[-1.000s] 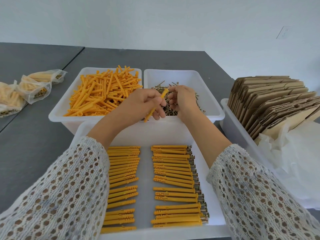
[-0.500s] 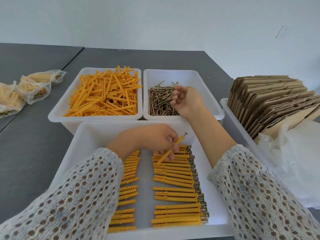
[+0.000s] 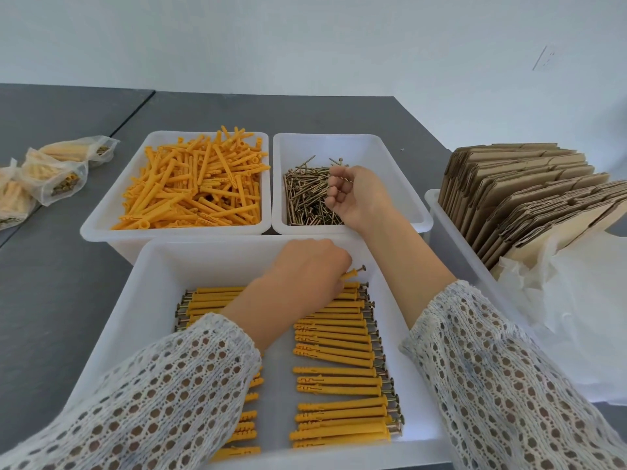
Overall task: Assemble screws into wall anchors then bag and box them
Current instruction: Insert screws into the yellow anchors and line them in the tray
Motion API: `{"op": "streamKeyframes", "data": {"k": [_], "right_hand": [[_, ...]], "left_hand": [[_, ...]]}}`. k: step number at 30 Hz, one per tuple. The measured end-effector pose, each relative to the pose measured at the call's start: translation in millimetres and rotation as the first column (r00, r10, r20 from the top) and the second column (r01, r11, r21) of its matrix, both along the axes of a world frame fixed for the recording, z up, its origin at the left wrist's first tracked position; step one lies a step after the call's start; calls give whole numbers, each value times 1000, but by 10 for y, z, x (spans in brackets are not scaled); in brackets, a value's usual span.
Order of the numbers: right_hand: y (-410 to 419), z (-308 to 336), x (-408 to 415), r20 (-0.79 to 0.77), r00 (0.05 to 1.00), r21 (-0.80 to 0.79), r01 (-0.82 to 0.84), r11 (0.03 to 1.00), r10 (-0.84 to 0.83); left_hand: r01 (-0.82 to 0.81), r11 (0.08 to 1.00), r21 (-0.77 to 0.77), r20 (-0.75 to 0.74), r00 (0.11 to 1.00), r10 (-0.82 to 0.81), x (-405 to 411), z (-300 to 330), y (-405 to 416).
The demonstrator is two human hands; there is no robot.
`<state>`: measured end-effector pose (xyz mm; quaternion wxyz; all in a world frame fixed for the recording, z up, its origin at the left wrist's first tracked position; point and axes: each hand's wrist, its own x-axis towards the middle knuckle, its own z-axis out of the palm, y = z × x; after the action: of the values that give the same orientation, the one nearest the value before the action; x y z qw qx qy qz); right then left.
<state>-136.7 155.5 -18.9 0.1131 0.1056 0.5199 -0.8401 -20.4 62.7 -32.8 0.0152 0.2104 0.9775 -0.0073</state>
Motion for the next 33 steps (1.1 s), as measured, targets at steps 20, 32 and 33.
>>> {"op": "streamKeyframes", "data": {"k": [20, 32, 33], "right_hand": [[-27, 16, 23, -6, 1000, 42, -9, 999, 9], [-151, -72, 91, -308, 921, 698, 48, 714, 239], [-148, -82, 88, -320, 918, 707, 66, 704, 236]], "left_hand": [[-128, 969, -213, -61, 991, 117, 114, 80, 204], [-106, 993, 58, -130, 985, 113, 13, 33, 25], [-108, 987, 117, -141, 982, 124, -1, 46, -2]]}}
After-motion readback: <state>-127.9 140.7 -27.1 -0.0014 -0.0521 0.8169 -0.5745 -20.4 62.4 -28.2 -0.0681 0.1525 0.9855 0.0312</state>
